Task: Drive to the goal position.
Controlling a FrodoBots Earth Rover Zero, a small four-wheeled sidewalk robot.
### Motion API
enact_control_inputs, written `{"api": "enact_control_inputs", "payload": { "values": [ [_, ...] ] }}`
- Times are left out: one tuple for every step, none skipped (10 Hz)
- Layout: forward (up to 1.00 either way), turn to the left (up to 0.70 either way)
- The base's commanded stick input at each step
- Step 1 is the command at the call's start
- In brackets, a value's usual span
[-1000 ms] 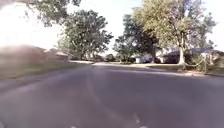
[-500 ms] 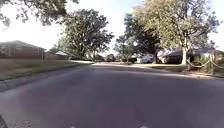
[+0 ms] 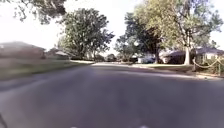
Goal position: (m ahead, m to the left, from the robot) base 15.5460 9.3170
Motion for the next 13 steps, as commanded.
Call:
{"api": "enact_control_inputs", "payload": {
  "values": [
    [1.00,0.00],
    [1.00,0.00],
    [1.00,0.00],
    [1.00,0.00],
    [1.00,0.00],
    [1.00,0.00],
    [1.00,0.00],
    [1.00,0.00],
    [1.00,0.00],
    [1.00,0.00],
    [1.00,0.00],
    [1.00,0.00],
    [1.00,0.00]
  ]
}}
